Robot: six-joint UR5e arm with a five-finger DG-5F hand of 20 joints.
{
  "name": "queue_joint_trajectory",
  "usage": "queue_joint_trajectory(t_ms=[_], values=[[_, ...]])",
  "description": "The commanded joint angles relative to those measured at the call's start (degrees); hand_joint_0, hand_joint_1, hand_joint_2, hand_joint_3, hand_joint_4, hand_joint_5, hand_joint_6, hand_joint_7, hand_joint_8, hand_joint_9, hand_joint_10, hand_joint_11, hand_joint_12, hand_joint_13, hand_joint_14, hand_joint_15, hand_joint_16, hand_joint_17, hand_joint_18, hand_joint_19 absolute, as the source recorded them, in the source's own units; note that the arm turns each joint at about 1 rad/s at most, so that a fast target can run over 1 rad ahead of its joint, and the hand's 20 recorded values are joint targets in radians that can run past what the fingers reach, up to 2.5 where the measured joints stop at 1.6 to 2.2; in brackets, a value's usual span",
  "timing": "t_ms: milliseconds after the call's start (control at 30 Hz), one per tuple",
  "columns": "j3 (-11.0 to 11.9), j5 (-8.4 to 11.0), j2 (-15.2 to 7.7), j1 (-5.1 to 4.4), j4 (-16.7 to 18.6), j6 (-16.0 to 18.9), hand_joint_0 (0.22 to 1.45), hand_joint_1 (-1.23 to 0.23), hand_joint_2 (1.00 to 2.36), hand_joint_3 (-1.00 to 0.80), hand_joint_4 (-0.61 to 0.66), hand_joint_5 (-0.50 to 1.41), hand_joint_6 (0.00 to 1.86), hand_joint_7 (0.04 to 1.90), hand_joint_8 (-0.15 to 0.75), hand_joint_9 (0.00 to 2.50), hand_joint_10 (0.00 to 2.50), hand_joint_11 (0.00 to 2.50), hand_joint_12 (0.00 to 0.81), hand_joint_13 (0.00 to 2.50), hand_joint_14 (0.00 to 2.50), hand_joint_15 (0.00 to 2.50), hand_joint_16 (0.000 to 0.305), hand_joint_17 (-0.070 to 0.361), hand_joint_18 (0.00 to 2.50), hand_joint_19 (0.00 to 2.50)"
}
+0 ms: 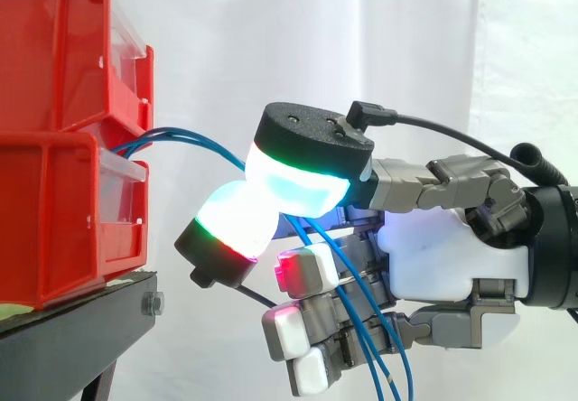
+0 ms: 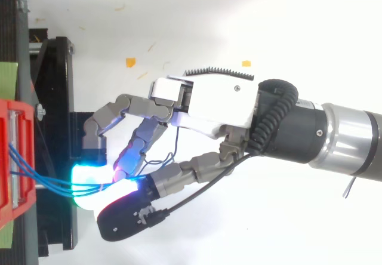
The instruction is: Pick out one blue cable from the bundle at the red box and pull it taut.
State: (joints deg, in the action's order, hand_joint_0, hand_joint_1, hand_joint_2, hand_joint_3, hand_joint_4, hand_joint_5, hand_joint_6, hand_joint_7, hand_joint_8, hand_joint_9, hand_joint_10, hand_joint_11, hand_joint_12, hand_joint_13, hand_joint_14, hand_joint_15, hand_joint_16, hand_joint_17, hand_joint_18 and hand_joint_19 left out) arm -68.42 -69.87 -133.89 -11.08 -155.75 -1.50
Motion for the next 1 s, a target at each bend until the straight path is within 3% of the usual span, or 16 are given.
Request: queue_joint_trajectory(t_ms=[0,100,167,500,733,967], values=[[0.0,0.0,0.0,0.0,-0.2,0.0,0.76,-0.93,1.02,-0.31,-0.09,-0.09,0.96,1.0,0.288,1.24,0.03,0.91,0.358,1.08,0.03,0.68,0.049,0.11,0.91,0.68],[0.0,-0.17,0.2,0.09,-0.8,0.1,0.73,-0.92,1.0,-0.48,-0.06,-0.1,0.96,0.93,0.286,1.25,0.03,0.91,0.356,1.08,0.03,0.68,0.049,0.11,0.92,0.66],[0.0,-0.35,0.3,0.18,-1.0,0.2,0.68,-0.9,1.0,-0.5,-0.01,-0.1,0.95,0.88,0.281,1.26,0.04,0.92,0.355,1.09,0.03,0.69,0.049,0.11,0.92,0.67],[0.0,-0.79,0.4,0.36,-1.4,0.3,0.56,-0.73,1.0,-0.5,0.07,-0.09,0.92,0.85,0.294,1.29,0.04,0.9,0.366,1.09,0.03,0.68,0.051,0.115,0.92,0.68],[0.6,-0.79,0.4,0.36,-1.5,0.2,0.56,-0.59,1.0,-0.5,0.07,-0.09,0.91,0.88,0.292,1.3,0.03,0.9,0.367,1.1,0.03,0.68,0.051,0.116,0.91,0.69],[0.9,-0.79,0.4,0.44,-2.6,0.3,0.6,-0.71,1.02,-0.32,0.04,-0.07,0.91,0.95,0.302,1.34,0.04,0.9,0.369,1.11,0.03,0.69,0.051,0.115,0.91,0.7]])
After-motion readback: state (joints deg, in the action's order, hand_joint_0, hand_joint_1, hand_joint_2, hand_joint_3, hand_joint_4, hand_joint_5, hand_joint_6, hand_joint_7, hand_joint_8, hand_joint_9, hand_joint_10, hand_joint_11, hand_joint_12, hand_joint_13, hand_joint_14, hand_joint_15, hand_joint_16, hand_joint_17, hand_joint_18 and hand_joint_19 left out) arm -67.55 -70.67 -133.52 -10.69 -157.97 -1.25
